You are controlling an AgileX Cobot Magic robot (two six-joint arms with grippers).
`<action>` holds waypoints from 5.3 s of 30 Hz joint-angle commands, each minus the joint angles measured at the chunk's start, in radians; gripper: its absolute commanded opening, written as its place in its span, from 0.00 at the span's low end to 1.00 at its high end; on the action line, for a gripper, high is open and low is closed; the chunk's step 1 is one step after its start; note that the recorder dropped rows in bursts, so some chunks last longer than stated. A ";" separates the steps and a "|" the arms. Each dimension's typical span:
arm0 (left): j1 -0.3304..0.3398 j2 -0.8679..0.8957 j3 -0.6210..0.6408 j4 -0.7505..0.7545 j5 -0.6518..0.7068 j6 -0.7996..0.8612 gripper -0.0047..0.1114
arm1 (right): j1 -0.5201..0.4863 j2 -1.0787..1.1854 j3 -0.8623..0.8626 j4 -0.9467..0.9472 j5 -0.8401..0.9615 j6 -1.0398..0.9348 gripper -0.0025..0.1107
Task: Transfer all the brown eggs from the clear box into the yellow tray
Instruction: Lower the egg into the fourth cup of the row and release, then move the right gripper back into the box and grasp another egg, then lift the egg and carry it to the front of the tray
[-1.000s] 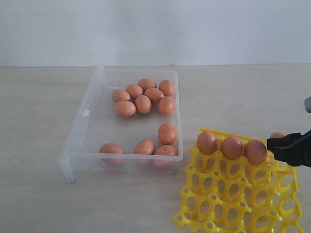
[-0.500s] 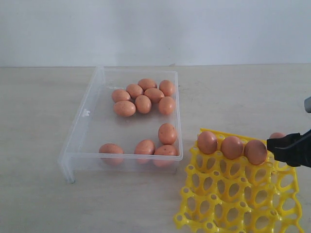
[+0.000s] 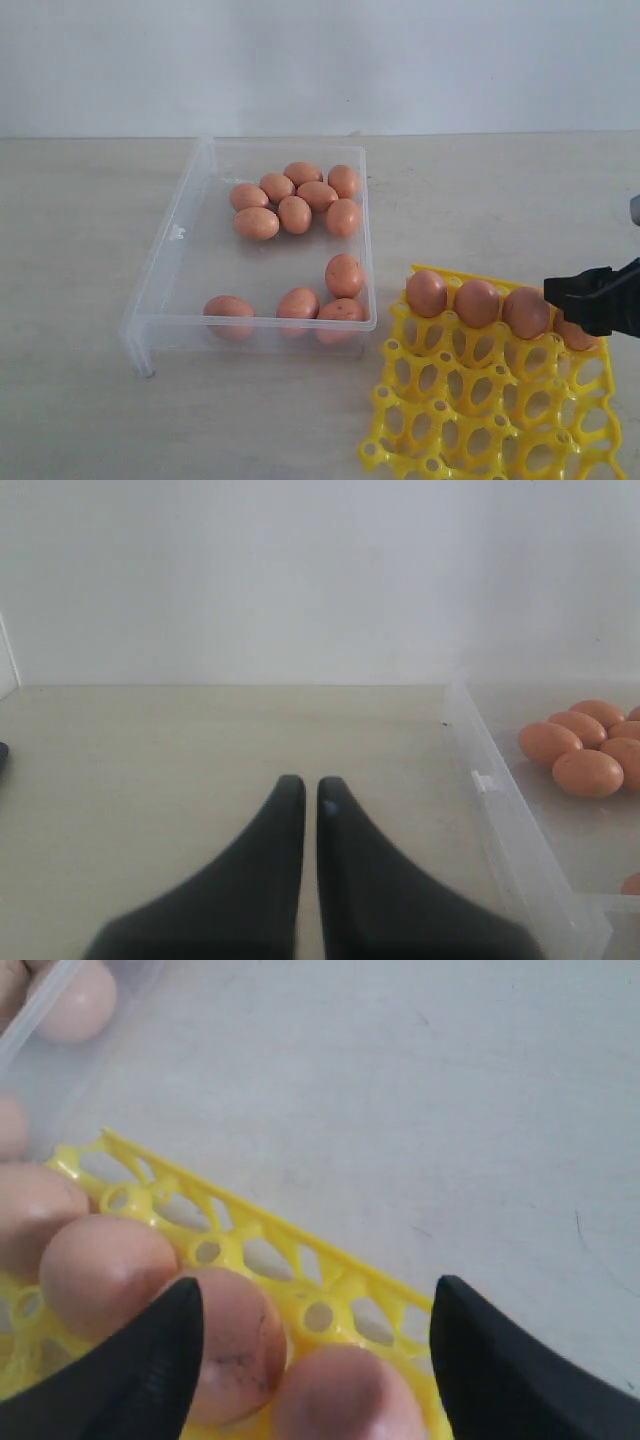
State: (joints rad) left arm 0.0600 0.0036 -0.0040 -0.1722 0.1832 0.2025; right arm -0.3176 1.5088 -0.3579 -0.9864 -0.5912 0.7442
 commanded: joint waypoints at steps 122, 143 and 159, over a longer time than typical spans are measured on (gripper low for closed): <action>-0.001 -0.004 0.004 0.002 -0.004 0.000 0.08 | 0.868 0.629 -1.168 1.421 1.193 -1.608 0.23; -0.001 -0.004 0.004 0.002 -0.004 0.000 0.08 | 0.868 0.659 -1.168 1.342 1.207 -1.566 0.46; -0.001 -0.004 0.004 0.002 -0.004 0.000 0.08 | 0.868 0.692 -1.168 1.342 1.149 -1.397 0.46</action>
State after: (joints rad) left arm 0.0600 0.0036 -0.0040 -0.1722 0.1832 0.2025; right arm 0.5484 2.2007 -1.5268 0.3627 0.5681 -0.6778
